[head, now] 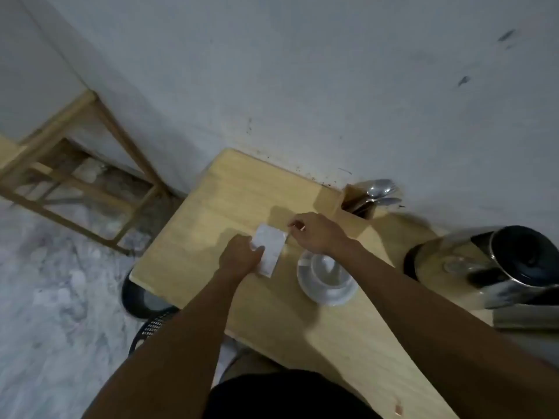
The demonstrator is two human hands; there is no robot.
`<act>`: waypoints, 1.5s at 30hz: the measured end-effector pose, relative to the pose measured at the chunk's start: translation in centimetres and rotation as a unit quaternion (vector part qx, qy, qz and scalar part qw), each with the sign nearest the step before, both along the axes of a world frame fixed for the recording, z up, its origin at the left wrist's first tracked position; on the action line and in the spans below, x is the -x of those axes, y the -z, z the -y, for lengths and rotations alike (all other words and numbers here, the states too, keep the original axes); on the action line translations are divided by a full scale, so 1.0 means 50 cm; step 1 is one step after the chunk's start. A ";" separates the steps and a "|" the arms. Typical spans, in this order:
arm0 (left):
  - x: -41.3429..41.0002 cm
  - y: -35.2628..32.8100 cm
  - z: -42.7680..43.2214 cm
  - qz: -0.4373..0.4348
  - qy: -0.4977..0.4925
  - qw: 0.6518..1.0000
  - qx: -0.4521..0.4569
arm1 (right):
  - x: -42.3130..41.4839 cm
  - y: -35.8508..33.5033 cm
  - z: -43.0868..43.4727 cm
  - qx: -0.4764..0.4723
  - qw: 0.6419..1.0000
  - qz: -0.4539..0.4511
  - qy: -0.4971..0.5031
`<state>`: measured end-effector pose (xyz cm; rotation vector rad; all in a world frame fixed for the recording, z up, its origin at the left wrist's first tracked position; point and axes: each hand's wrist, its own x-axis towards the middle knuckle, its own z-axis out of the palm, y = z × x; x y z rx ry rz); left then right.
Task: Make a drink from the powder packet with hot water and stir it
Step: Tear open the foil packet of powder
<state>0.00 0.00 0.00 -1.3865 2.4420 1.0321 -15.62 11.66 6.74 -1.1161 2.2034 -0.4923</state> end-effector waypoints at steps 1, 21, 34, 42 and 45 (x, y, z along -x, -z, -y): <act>0.000 0.018 0.011 -0.002 0.013 1.000 0.005 | 0.000 0.016 0.020 -0.028 1.000 0.002 -0.001; 0.000 0.036 0.045 -0.091 0.001 0.996 0.005 | -0.016 0.131 0.126 -0.021 0.988 0.108 0.106; 0.022 -0.145 0.082 -0.268 0.094 0.939 -0.194 | -0.043 -0.073 0.023 0.151 0.956 0.174 0.183; 0.026 -0.212 0.048 -0.285 0.166 0.933 -0.145 | -0.046 -0.126 -0.009 0.162 0.975 0.052 0.143; 0.025 -0.232 0.045 -0.267 0.203 0.936 -0.108 | -0.044 -0.151 -0.010 0.140 0.986 -0.012 0.092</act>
